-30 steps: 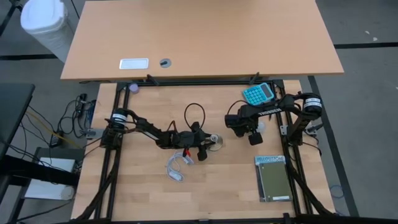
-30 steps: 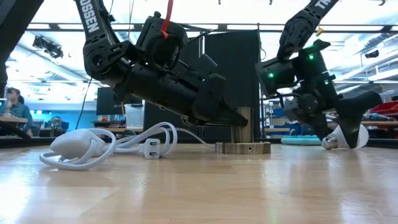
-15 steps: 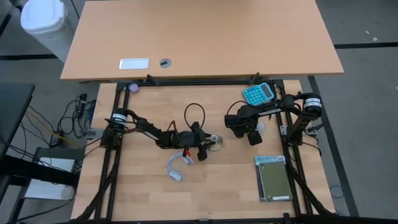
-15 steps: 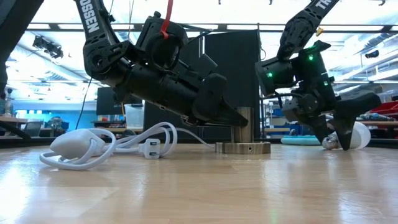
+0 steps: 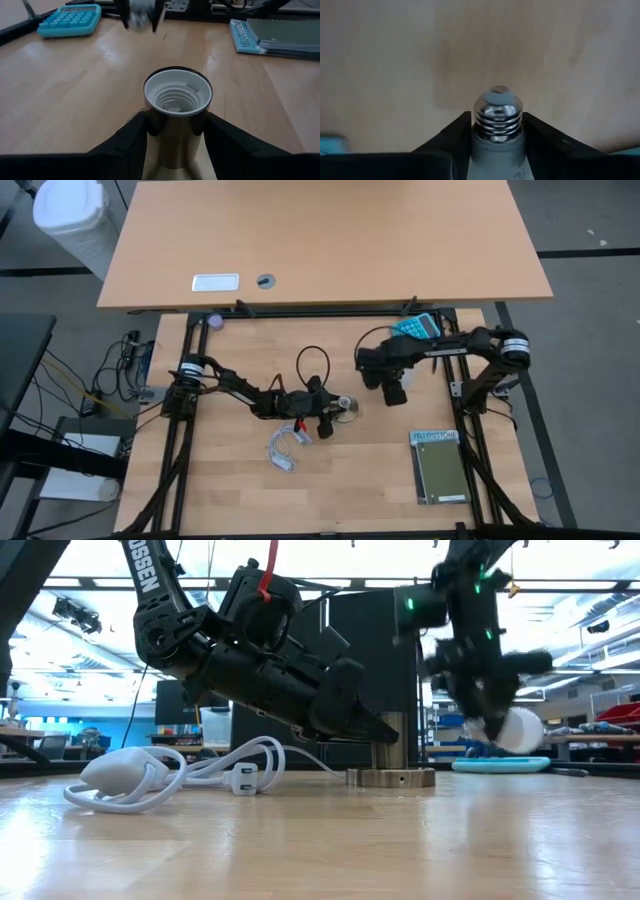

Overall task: Screw lightbulb
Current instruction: Insert the lightbulb into the socket

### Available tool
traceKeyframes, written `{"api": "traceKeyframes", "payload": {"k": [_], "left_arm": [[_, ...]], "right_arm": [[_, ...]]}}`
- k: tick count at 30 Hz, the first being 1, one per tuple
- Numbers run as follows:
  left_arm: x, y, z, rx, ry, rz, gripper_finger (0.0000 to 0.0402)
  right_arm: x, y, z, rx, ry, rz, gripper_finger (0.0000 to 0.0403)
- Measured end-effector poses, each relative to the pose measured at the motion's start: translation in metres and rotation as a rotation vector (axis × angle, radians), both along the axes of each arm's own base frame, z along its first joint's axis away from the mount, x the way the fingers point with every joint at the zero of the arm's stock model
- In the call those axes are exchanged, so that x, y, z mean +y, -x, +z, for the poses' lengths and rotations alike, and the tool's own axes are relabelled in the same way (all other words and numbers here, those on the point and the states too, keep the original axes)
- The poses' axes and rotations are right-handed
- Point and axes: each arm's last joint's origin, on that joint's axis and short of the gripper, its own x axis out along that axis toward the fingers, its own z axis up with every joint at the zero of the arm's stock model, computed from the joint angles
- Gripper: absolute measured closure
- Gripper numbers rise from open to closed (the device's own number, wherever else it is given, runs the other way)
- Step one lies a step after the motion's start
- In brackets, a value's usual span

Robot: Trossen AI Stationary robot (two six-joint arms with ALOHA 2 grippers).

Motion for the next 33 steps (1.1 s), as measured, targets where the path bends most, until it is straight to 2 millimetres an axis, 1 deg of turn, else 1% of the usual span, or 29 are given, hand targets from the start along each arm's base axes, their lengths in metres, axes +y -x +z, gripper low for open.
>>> {"api": "traceKeyframes", "payload": {"k": [3, 6, 8, 12, 16, 21, 24, 26, 29, 32, 33], "left_arm": [[0.0, 0.0, 0.0, 0.008, -0.052, -0.019, 0.0206], [0.0, 0.001, -0.002, 0.041, -0.094, -0.033, 0.0173], [0.0, 0.002, -0.003, 0.061, -0.111, -0.023, 0.015], [0.001, 0.003, 0.01, 0.047, -0.156, -0.026, 0.0115], [0.002, 0.006, 0.023, 0.076, -0.193, -0.016, 0.0102], [0.003, 0.016, 0.045, 0.151, -0.236, 0.033, 0.0102], [0.003, 0.023, 0.066, 0.13, -0.225, 0.057, 0.0104], [0.002, 0.028, 0.081, 0.098, -0.222, 0.06, 0.0107], [-0.001, 0.043, 0.094, 0.054, -0.218, 0.058, 0.0112], [-0.005, 0.06, 0.102, -0.042, -0.21, 0.067, 0.012], [-0.006, 0.066, 0.1, -0.069, -0.207, 0.069, 0.0123]], "right_arm": [[0.001, -0.001, 0.025, -0.114, -0.042, -0.05, 0.0249], [0.004, -0.001, 0.046, -0.232, -0.115, -0.096, 0.0253], [0.006, 0.0, 0.055, -0.31, -0.164, -0.122, 0.0253], [0.008, -0.001, 0.074, -0.489, -0.275, -0.169, 0.0253], [0.008, -0.007, 0.089, -0.645, -0.333, -0.199, 0.0253], [0.008, -0.016, 0.098, -0.779, -0.361, -0.241, 0.0252], [0.011, -0.023, 0.102, -0.884, -0.382, -0.239, 0.0252], [0.016, -0.026, 0.104, -0.949, -0.399, -0.226, 0.0252], [0.023, -0.023, 0.103, -1.031, -0.415, -0.22, 0.0252], [0.034, -0.019, 0.096, -1.124, -0.407, -0.21, 0.0252], [0.038, -0.016, 0.093, -1.168, -0.394, -0.207, 0.0252]]}}
